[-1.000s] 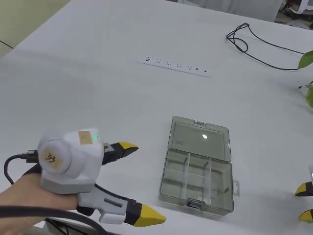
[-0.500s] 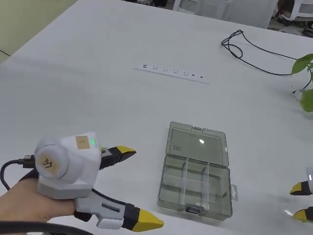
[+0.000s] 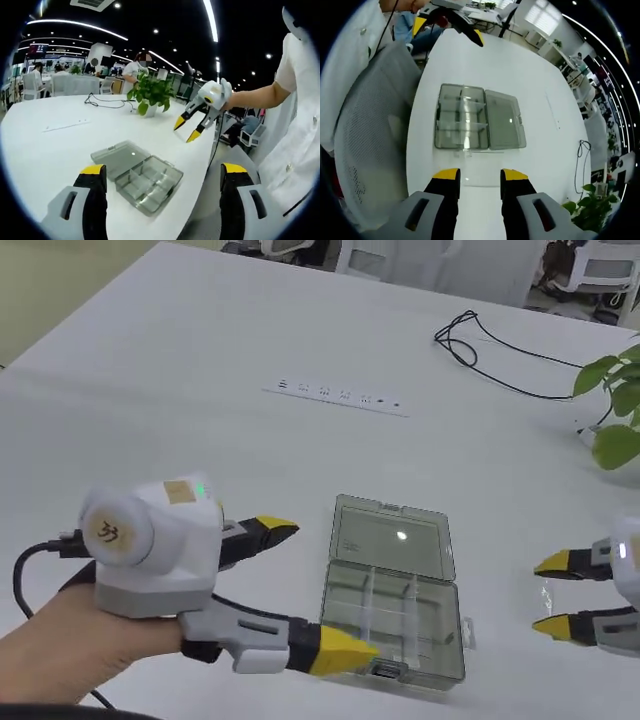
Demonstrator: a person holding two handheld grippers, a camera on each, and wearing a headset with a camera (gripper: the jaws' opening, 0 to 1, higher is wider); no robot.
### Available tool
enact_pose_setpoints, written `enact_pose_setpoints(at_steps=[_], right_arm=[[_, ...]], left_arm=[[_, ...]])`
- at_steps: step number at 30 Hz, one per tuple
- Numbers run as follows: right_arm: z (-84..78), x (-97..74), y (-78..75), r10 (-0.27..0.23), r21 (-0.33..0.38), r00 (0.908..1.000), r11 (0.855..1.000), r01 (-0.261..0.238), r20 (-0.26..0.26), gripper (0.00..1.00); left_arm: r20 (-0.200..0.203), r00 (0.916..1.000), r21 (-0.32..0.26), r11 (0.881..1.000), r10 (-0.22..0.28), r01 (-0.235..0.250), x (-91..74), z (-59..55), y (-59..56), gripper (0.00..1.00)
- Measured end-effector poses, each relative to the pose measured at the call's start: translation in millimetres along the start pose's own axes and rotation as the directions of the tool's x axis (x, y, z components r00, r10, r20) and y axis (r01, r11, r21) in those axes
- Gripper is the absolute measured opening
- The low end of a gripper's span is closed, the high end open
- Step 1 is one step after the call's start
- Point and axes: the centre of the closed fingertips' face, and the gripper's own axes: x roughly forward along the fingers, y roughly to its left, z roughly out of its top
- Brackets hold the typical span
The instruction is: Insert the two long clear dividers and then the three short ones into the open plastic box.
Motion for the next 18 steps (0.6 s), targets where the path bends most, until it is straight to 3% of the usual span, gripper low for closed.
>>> enact_pose_setpoints(at_steps=[4,6,7,11,13,18], right_arm=[[31.0,-10.2,3.4,-0.027,-0.035,0.9988,0.999,0.028,0.04,0.32],[48.2,-15.6,8.8,-0.033,-0.051,0.9976,0.998,0.036,0.061,0.32],[57.3,-18.1,11.5,-0.041,-0.064,0.9968,0.997,0.045,0.069,0.32],[80.0,-25.2,20.7,-0.053,-0.102,0.9951,0.993,0.062,0.083,0.32],[89.8,-28.8,22.9,-0.063,-0.116,0.9938,0.991,0.074,0.091,0.32],[106.6,-35.9,27.2,-0.087,-0.152,0.9911,0.983,0.101,0.101,0.32]], left_arm=[[0.07,0.9974,-0.107,0.994,-0.014,0.022,9.0,20.5,-10.4,0.85],[0.089,0.9958,-0.179,0.983,-0.02,0.035,12.1,25.9,-14.4,0.79],[0.091,0.9955,-0.232,0.972,-0.026,0.047,14.7,27.4,-17.2,0.76],[0.08,0.9955,-0.252,0.965,-0.051,0.069,24.2,25.4,-27.7,0.65],[0.088,0.9937,-0.308,0.947,-0.069,0.093,28.4,25.6,-35.8,0.62],[0.119,0.9872,-0.384,0.912,-0.106,0.145,35.6,27.9,-48.8,0.46]])
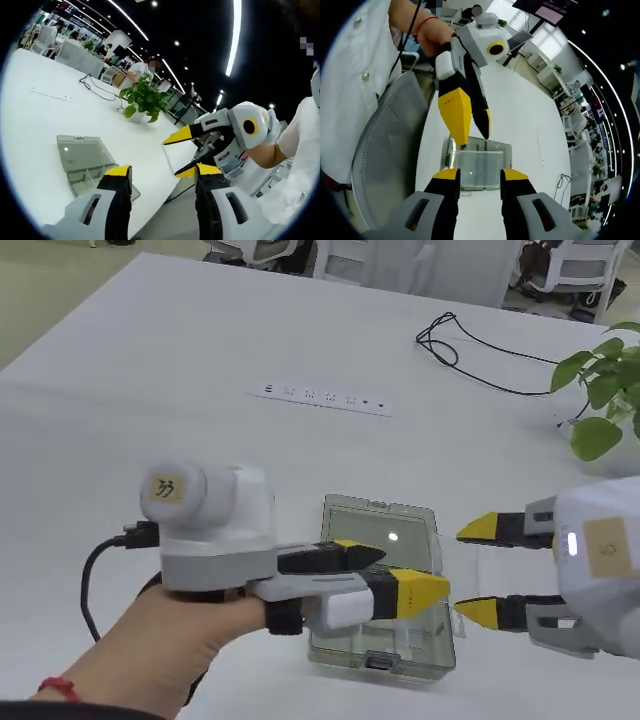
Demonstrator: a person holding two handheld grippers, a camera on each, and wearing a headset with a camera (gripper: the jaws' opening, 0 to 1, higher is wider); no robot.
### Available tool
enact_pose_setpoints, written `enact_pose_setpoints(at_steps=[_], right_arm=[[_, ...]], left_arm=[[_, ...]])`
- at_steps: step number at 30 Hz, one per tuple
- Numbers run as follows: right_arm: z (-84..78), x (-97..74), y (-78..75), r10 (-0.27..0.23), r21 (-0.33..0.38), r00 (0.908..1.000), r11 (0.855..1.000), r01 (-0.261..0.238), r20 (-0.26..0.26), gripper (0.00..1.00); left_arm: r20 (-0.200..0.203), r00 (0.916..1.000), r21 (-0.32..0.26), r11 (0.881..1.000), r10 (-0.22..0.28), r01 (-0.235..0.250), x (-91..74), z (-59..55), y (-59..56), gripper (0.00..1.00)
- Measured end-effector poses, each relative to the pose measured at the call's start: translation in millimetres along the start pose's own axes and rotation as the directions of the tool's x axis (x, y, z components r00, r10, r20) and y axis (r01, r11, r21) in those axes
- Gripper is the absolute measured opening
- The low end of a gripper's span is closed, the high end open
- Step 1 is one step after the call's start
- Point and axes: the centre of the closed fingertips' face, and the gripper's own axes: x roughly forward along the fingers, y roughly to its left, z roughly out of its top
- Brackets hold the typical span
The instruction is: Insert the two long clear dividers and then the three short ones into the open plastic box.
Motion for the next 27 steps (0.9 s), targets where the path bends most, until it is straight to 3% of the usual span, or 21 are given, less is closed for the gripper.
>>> enact_pose_setpoints(at_steps=[5,9,12,21,27], right_arm=[[14.4,-4.7,2.4,-0.01,-0.019,0.9999,1.0,0.01,0.012,0.32],[21.6,-6.8,4.9,-0.011,-0.026,0.9997,1.0,0.012,0.02,0.32],[22.7,-7.4,5.4,-0.013,-0.033,0.9998,0.999,0.014,0.017,0.32],[26.3,-9.6,5.9,-0.016,-0.039,0.9998,0.999,0.016,0.016,0.32],[27.3,-11.3,5.4,-0.02,-0.047,0.9997,0.999,0.021,0.015,0.33]], left_arm=[[0.012,0.9996,-0.039,0.999,-0.026,0.027,4.9,-1.0,-7.2,0.36],[0.008,0.998,-0.042,0.997,-0.063,0.063,5.1,-3.0,-15.5,0.17],[0.002,0.9973,-0.039,0.997,-0.074,0.074,4.9,-4.1,-17.9,0.1],[-0.007,0.996,-0.033,0.996,-0.089,0.089,4.9,-5.4,-21.2,0.0],[-0.004,0.9957,-0.046,0.995,-0.092,0.092,4.7,-4.5,-22.1,0.0]])
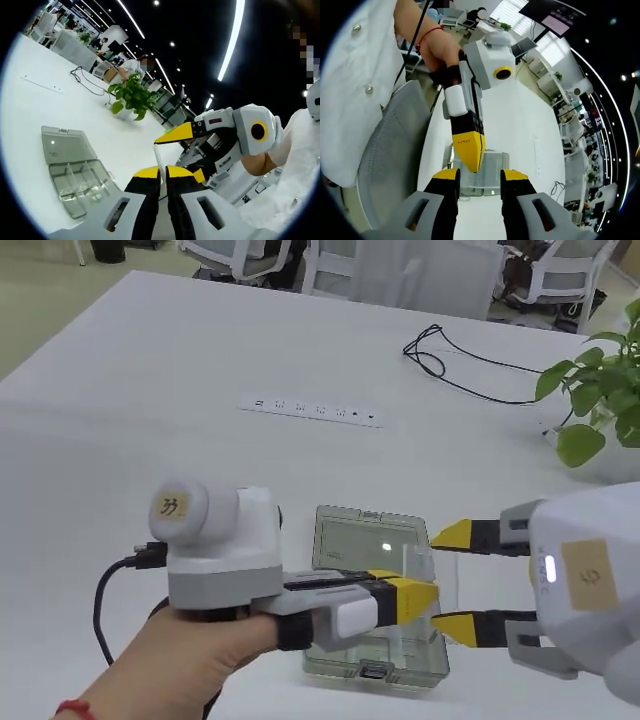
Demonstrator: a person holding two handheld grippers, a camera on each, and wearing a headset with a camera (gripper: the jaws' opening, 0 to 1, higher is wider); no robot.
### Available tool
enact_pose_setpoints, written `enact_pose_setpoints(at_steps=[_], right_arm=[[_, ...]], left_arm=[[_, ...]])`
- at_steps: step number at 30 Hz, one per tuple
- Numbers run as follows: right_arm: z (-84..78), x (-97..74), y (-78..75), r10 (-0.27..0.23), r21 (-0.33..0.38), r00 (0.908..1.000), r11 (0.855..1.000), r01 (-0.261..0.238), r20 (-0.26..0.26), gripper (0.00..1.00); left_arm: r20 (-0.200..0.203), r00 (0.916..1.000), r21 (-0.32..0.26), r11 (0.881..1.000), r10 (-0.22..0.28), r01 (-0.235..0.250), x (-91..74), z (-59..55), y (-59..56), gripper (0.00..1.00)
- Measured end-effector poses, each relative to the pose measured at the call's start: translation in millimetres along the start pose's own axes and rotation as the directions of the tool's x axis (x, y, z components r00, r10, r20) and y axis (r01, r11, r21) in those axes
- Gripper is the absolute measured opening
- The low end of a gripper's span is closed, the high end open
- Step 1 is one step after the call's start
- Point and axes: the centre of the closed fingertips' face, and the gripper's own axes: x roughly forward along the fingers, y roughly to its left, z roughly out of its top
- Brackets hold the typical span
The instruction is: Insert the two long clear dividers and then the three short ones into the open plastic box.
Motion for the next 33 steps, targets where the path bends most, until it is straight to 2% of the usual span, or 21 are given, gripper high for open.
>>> enact_pose_setpoints(at_steps=[7,9,11,12,14,16,17,18,19,21,22,23,24,25,28,33], right_arm=[[-0.1,1.1,-0.2,-0.004,-0.024,1.0,1.0,0.003,-0.008,0.34],[2.4,-0.6,-0.4,0.006,-0.015,1.0,1.0,-0.006,0.004,0.33],[4.8,-4.4,-4.0,0.018,0.007,0.9994,1.0,-0.018,0.029,0.33],[7.0,-6.1,-5.2,0.028,0.049,0.9979,0.998,-0.031,0.057,0.33],[10.6,-12.6,-10.1,0.066,0.134,0.9904,0.988,-0.082,0.122,0.33],[14.5,-19.7,-11.7,0.123,0.189,0.9755,0.969,-0.157,0.182,0.31],[18.9,-24.2,-8.0,0.18,0.219,0.9556,0.948,-0.232,0.233,0.28],[21.5,-27.1,-6.3,0.21,0.241,0.9411,0.93,-0.276,0.265,0.25],[22.3,-29.9,-3.7,0.253,0.263,0.9222,0.906,-0.332,0.293,0.24],[21.8,-32.5,-2.7,0.291,0.272,0.9056,0.885,-0.377,0.308,0.21],[21.0,-34.0,0.3,0.326,0.27,0.8926,0.87,-0.412,0.311,0.21],[20.6,-34.2,1.7,0.345,0.261,0.8849,0.865,-0.429,0.313,0.19],[20.7,-34.7,5.0,0.373,0.255,0.8716,0.852,-0.458,0.318,0.17],[21.0,-34.5,6.3,0.387,0.252,0.8647,0.845,-0.471,0.32,0.17],[22.0,-32.0,13.2,0.432,0.251,0.8391,0.817,-0.52,0.33,0.16],[21.7,-27.8,17.2,0.458,0.247,0.8253,0.802,-0.544,0.33,0.11]], left_arm=[[0.015,0.9998,-0.031,0.999,0.014,-0.013,0.2,-0.3,2.3,0.0],[0.007,0.9996,0.019,0.999,0.027,-0.028,0.4,-2.8,7.6,0.0],[-0.045,0.9986,0.09,0.996,0.027,-0.023,-0.9,-10.1,9.2,0.0],[-0.056,0.9982,0.156,0.988,0.019,-0.01,-1.3,-11.3,7.5,0.0],[-0.088,0.9961,0.221,0.975,-0.006,0.025,-2.9,-15.1,1.0,0.0],[-0.116,0.9927,0.33,0.941,-0.034,0.071,-4.7,-17.5,-5.4,0.0],[-0.126,0.991,0.381,0.92,-0.046,0.091,-5.2,-17.6,-8.3,0.0],[-0.143,0.9876,0.437,0.892,-0.063,0.121,-6.5,-20.0,-12.5,0.0],[-0.155,0.9847,0.481,0.864,-0.081,0.147,-7.9,-21.0,-17.1,0.0],[-0.18,0.9788,0.532,0.828,-0.098,0.181,-9.9,-23.6,-21.3,0.0],[-0.193,0.9759,0.541,0.819,-0.102,0.193,-10.8,-25.4,-22.3,0.0],[-0.201,0.9737,0.554,0.807,-0.107,0.203,-11.4,-25.8,-23.6,0.0],[-0.2,0.9736,0.562,0.801,-0.111,0.207,-12.0,-25.7,-24.8,0.0],[-0.201,0.9732,0.56,0.802,-0.112,0.208,-12.3,-25.1,-25.5,0.0],[-0.195,0.972,0.567,0.794,-0.131,0.221,-13.8,-23.6,-29.0,0.0],[-0.175,0.973,0.564,0.794,-0.15,0.224,-14.3,-20.4,-32.7,0.0]])
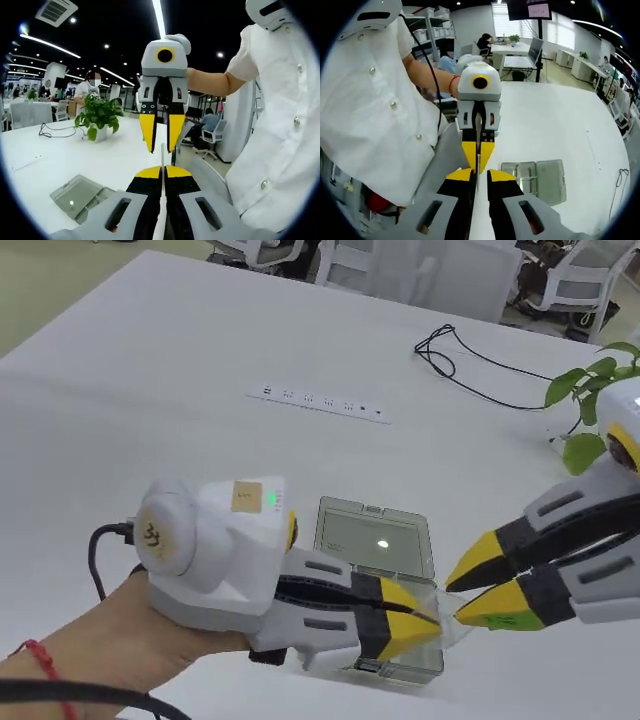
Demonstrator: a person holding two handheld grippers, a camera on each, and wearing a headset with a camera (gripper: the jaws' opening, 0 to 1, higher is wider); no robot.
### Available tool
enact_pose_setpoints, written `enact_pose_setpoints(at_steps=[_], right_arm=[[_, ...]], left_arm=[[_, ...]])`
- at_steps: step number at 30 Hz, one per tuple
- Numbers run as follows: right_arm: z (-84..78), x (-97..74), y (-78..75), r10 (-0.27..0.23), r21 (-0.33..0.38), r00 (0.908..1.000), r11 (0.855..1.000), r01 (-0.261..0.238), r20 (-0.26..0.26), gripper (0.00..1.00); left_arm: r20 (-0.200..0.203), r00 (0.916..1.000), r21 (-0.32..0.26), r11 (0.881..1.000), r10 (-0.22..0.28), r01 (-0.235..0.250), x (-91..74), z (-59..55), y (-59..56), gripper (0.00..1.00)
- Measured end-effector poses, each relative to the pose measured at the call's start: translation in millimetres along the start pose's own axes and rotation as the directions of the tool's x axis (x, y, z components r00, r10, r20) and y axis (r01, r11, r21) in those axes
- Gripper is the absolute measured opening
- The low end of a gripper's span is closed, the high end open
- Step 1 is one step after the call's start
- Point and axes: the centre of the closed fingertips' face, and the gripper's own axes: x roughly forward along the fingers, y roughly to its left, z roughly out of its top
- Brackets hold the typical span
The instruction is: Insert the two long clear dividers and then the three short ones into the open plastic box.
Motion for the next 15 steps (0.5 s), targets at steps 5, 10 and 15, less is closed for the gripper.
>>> enact_pose_setpoints(at_steps=[5,10,15], right_arm=[[-3.9,2.7,0.3,0.022,0.01,0.9998,1.0,-0.022,-0.001,0.09],[-2.9,6.1,3.6,0.035,0.002,0.9994,0.999,-0.035,0.0,0.03],[-4.2,7.9,4.2,0.043,0.007,0.9991,0.999,-0.043,0.004,0.03]], left_arm=[[0.022,0.9998,-0.007,1.0,0.001,-0.001,-1.5,3.3,1.0,0.0],[0.026,0.9997,-0.008,1.0,-0.001,0.001,-1.4,3.6,1.4,0.0],[0.022,0.9998,-0.009,1.0,0.001,-0.001,-1.4,1.9,2.2,0.0]])
